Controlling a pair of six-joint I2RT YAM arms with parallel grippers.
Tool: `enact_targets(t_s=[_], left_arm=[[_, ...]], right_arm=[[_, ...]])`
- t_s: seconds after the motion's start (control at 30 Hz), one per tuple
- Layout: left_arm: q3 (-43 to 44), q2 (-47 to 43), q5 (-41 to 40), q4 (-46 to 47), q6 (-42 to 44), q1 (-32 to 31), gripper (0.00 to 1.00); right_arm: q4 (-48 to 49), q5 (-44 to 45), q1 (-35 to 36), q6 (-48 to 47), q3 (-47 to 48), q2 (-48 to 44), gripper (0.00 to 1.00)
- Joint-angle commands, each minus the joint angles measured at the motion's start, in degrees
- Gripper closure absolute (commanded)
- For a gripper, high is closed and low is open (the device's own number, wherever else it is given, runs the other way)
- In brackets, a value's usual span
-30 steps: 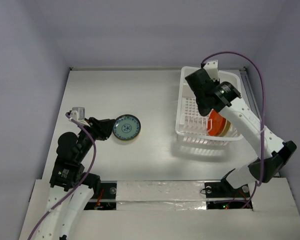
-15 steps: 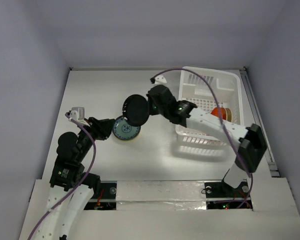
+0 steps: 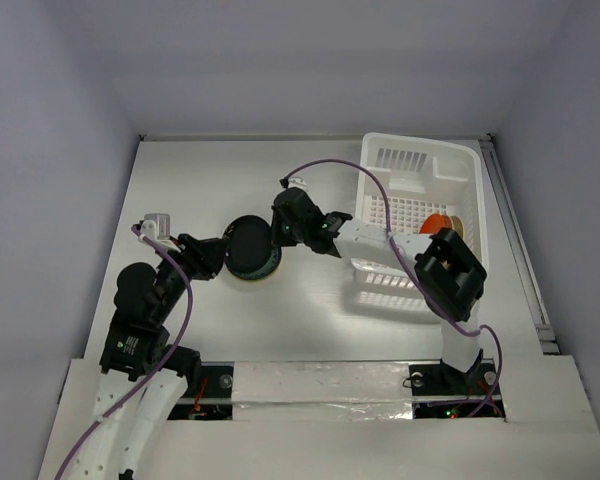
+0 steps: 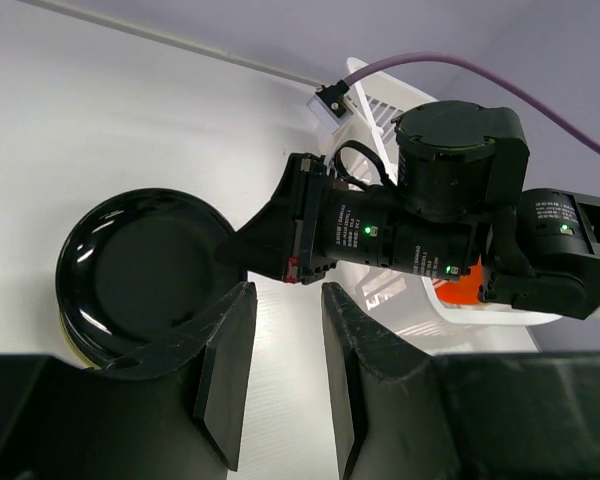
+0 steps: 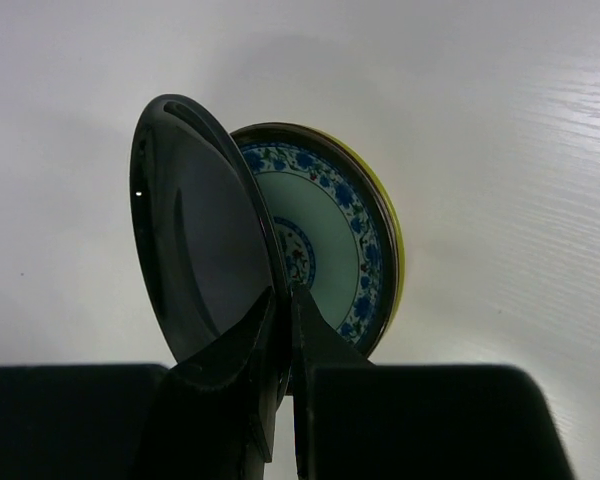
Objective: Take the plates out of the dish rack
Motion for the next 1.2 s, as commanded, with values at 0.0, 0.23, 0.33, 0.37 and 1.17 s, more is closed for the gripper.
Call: enact_targets(t_s=[0.0, 0.23, 0.33, 0.37, 1.17], left_arm=[[0.7, 0.4, 0.2, 2.0, 0.2, -0.2, 0.7], [0.7, 0.2, 0.4, 2.0, 0.2, -0.2, 0.7], [0.7, 0.0, 0.2, 2.0, 0.2, -0.2, 0.7], [0.6, 0.0, 0.3, 2.0, 0.1, -0.2, 0.7], [0.9, -1.9, 0.1, 2.0, 0.2, -0.2, 0.86]], right_arm=[[5.1, -2.4, 0.1, 3.0, 0.5, -0.3, 0.96], [6.6, -3.3, 0.1, 4.0, -4.5, -0.5, 0.72], [6.6, -3.3, 0.1, 3.9, -6.2, -1.2, 0.63], [6.6, -3.3, 0.1, 3.9, -6.6, -1.4, 0.61], [-28.8, 28.0, -15.3, -7.4, -19.7, -51.4, 1.0]])
